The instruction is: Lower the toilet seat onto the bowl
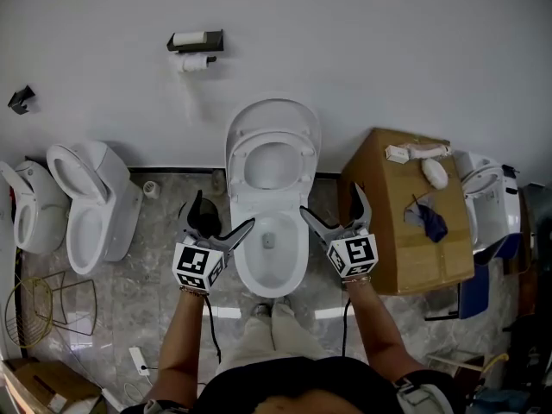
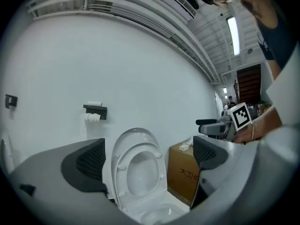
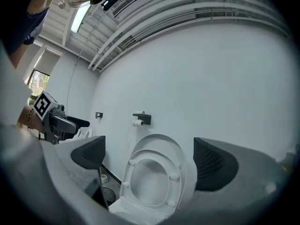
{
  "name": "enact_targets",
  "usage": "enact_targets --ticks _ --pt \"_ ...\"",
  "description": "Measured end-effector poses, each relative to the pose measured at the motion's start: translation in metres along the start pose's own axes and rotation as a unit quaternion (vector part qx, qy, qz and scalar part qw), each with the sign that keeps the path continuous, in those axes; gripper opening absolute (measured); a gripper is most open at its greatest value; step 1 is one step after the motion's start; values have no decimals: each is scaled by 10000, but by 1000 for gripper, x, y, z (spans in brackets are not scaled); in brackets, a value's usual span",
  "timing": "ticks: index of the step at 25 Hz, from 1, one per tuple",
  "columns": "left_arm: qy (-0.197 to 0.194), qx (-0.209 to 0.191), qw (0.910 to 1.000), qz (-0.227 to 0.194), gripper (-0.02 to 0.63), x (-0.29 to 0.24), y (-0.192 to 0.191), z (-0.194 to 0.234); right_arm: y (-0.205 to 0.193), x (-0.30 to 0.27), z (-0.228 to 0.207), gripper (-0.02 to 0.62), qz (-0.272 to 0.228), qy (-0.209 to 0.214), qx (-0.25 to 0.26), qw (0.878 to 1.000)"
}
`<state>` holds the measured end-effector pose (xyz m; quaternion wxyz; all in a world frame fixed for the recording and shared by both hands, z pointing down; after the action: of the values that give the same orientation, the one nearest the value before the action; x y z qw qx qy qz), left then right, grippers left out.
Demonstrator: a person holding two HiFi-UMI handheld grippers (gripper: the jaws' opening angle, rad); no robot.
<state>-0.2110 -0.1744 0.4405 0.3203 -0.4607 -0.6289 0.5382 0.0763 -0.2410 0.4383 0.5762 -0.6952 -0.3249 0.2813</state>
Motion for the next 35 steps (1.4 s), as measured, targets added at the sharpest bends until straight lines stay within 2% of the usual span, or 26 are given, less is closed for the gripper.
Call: enact_targets --ticks 5,10,14,19,23,30,32,33,35 --pt "-83 -361 9990 237 577 -37 -27 12 -16 -39 -26 580 326 154 162 9992" --pt "-41 507 9982 332 577 -73 -56 28 -44 -76 -53 578 782 324 145 9963" --pt "-185 344 9979 517 577 -105 -68 37 -61 -103 -74 567 957 369 -12 9947" --pt "-374 396 9964 644 577 -138 -84 47 -74 -134 -98 549 1154 370 -138 9925" --pt "-339 651 9961 489 575 -170 -93 63 -81 -159 -120 530 1256 293 -315 9911" --pt "-412 574 9928 967 571 -219 -118 81 -91 -192 -139 469 1435 294 -367 9885" --pt "-396 600 9919 1043 550 -227 -125 86 -94 -199 -142 462 1470 293 -356 9881" --pt "-366 608 9918 1063 519 -231 -127 89 -96 -201 -144 459 1493 291 -356 9877" --pt "-272 607 9921 1064 390 -238 -130 96 -99 -207 -149 435 1545 287 -375 9869"
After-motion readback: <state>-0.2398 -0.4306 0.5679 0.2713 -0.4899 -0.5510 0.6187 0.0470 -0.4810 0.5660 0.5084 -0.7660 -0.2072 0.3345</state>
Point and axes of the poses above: the fingertips, and each gripper's own axes: x backward along the fingers, z to its left, y out of its top, the point moved 8 cm from there along x, backward along the fingers, and after that the axes turned 14 degrees about -x, right-handed, at the moved point
